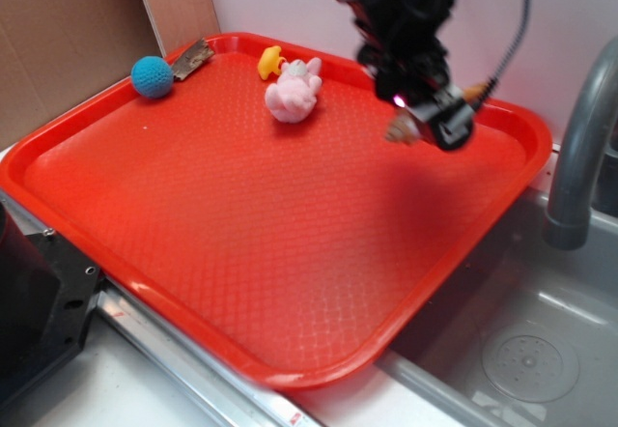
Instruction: Grab the shell.
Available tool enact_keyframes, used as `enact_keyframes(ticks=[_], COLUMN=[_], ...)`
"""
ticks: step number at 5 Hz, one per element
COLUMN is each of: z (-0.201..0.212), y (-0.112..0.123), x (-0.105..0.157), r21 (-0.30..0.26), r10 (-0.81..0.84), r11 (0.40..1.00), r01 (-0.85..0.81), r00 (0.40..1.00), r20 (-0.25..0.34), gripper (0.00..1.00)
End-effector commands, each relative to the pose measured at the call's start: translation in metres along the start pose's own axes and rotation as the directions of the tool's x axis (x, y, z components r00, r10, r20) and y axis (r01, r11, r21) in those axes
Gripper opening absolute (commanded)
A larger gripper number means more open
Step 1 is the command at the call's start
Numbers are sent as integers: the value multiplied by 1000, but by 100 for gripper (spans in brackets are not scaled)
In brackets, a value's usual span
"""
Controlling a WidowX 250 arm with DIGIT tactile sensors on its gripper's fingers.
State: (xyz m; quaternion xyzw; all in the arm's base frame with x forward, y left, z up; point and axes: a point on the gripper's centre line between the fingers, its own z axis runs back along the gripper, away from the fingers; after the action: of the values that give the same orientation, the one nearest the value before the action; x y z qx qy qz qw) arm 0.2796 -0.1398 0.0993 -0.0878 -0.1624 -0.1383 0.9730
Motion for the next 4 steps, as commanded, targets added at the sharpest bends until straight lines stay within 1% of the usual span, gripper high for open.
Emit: enact_keyframes(ticks=[1,2,3,4], z=[65,122,165,193], y=[5,5,15,37], x=[-19,-29,-35,-50], r21=[150,244,304,225], r10=[224,430,577,682], r11=[965,877,770,707], r01=[-215,-415,-561,-671], r00=[973,903,816,731], r20=[-48,-9,46,38], gripper=[0,0,0,0])
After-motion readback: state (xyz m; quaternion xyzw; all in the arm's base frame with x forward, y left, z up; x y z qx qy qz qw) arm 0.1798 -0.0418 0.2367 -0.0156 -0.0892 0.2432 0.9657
